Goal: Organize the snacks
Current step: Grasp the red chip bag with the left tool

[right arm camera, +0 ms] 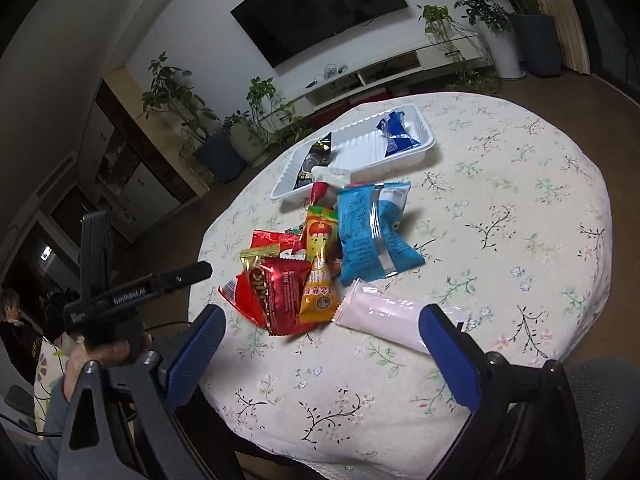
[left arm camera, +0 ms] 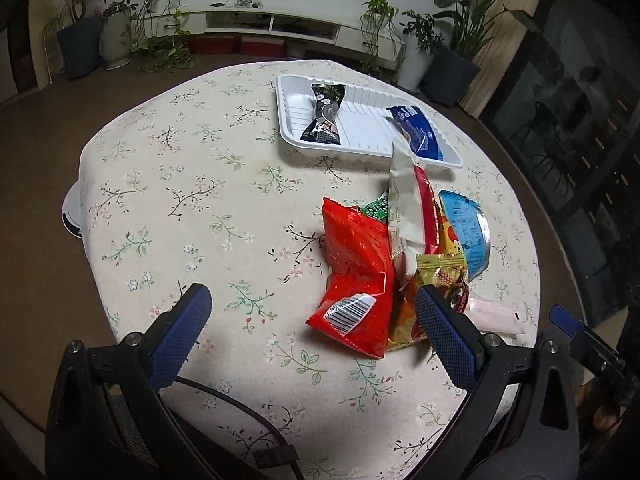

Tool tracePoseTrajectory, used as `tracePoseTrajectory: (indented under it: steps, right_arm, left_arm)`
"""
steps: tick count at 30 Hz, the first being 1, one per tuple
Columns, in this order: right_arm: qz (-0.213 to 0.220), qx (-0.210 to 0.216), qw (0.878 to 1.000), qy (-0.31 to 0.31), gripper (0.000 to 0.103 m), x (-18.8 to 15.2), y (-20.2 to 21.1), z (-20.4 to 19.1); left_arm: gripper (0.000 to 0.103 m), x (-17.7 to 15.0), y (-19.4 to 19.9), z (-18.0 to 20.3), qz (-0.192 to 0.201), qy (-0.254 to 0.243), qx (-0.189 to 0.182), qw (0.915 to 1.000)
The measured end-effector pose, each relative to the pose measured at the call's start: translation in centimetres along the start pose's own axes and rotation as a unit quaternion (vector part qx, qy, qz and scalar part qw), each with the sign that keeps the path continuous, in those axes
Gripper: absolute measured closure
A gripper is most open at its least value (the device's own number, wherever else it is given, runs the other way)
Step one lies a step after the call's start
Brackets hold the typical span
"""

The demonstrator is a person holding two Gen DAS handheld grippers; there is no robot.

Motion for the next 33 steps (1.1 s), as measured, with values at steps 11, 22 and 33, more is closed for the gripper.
tracePoseTrajectory:
  steps: [11,22,33]
  right_arm:
    - [-0.006,-0.023,1.0,0.016,0.004,-0.5,-0.4,-0.1]
    - [-0.02,-0.031,0.999,0.019,0.004,-0.8,-1.2,-0.1]
    - [-0.016,-0.032,0.999,0.015,0.004,-0.8,-1.0,0.2]
  left_arm:
    - [0.005,2.9,-3.7,1.3,-0.039,-0.058,0.043,0.9966]
    - [0.005,3.3,-7.6,3.0,-0.077,-0.099,0.053,0.9908]
    - [0.06,3.7,-9.7,3.1,-0.097,-0.098,0.033,0.9899]
Point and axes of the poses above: each gripper's, at about its wrist camera, not at the fingertips, and y roughly against the way its jaws point, z to its right, x to its top, the point moved 4 cm from there along -y, roughly the way its jaws point, and after that the axes turned 4 degrees about -z, right-handed, at the moved point
